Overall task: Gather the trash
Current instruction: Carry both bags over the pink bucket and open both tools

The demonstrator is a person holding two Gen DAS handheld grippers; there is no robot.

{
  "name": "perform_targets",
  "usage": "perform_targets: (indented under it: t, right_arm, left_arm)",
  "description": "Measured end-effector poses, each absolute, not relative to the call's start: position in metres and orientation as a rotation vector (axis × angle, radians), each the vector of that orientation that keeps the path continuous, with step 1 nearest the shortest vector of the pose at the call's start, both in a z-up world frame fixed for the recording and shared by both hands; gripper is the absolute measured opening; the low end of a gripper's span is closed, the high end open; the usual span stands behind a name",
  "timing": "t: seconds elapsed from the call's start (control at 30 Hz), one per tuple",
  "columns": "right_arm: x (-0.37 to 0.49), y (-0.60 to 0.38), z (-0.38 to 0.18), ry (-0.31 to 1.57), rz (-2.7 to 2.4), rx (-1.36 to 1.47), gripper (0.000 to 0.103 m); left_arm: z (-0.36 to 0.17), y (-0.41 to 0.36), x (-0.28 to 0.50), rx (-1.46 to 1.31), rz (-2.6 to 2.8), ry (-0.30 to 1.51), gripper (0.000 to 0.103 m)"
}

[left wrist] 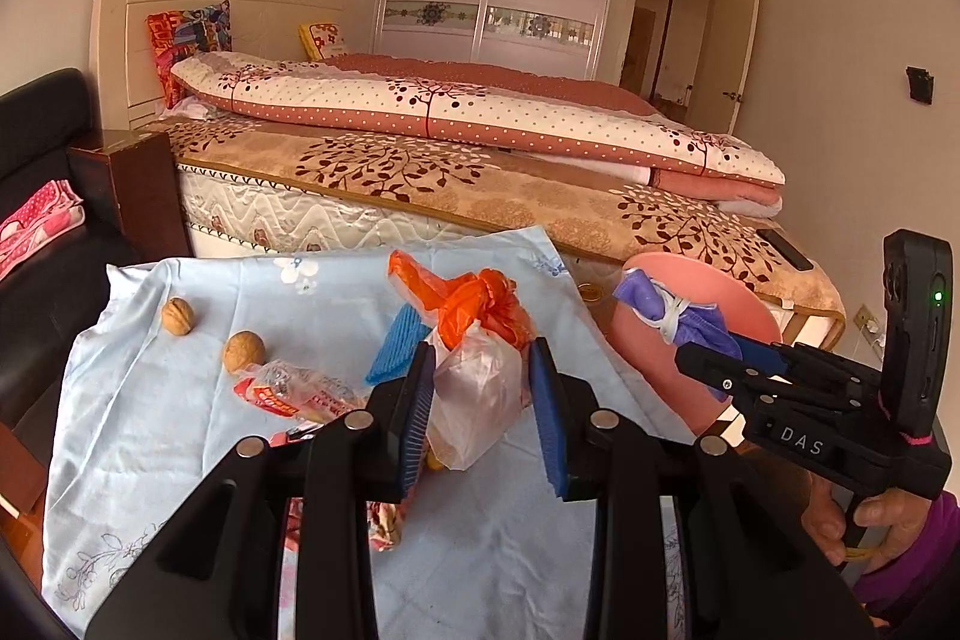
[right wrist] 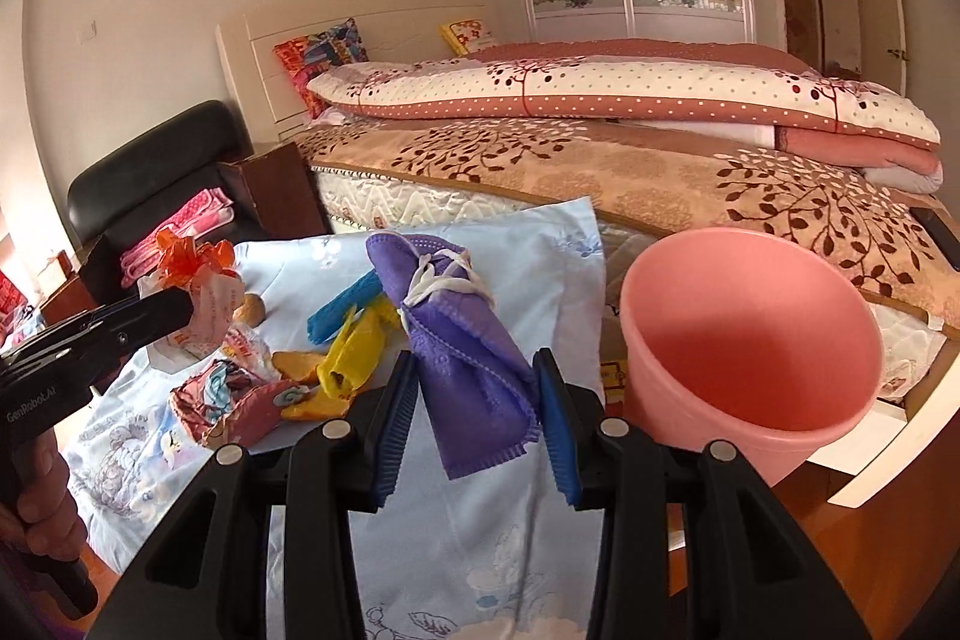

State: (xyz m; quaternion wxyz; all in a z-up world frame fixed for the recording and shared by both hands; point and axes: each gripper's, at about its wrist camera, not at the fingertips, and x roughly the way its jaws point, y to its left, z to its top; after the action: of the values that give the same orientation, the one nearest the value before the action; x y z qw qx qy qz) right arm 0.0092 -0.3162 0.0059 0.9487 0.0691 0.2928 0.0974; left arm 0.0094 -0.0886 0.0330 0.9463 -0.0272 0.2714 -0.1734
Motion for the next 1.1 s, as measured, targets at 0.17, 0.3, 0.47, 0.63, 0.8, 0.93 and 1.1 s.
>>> perform_targets:
  t: [0.17,0.3,0.47,0.63,0.8,0.93,1.1]
  right_arm:
    - [0.013,-0.338,0.007,0.586,0.141,0.175,0.039]
    - [0.014,-0.353,0.008,0.572,0.104,0.194,0.039]
    - [0.015,-0.376,0.007,0.554,0.037,0.227,0.039]
    - [0.016,-0.402,0.004,0.545,-0.025,0.274,0.039]
    - [0.019,-0.425,0.0,0.55,-0.081,0.297,0.039]
    - [0.024,-0.438,-0.005,0.552,-0.102,0.303,0.039]
    - [0.038,-0.45,-0.017,0.568,-0.103,0.315,0.027]
  left_arm:
    - [0.036,-0.104,0.021,-0.064,-0.351,0.545,0.032]
    - [0.039,-0.122,0.029,-0.052,-0.37,0.527,0.032]
    - [0.044,-0.15,0.037,-0.044,-0.408,0.509,0.032]
    - [0.046,-0.184,0.046,-0.03,-0.448,0.496,0.032]
    - [0.045,-0.218,0.053,0.003,-0.487,0.481,0.032]
    - [0.038,-0.24,0.06,0.003,-0.526,0.489,0.032]
    - [0.028,-0.259,0.068,0.02,-0.563,0.503,0.032]
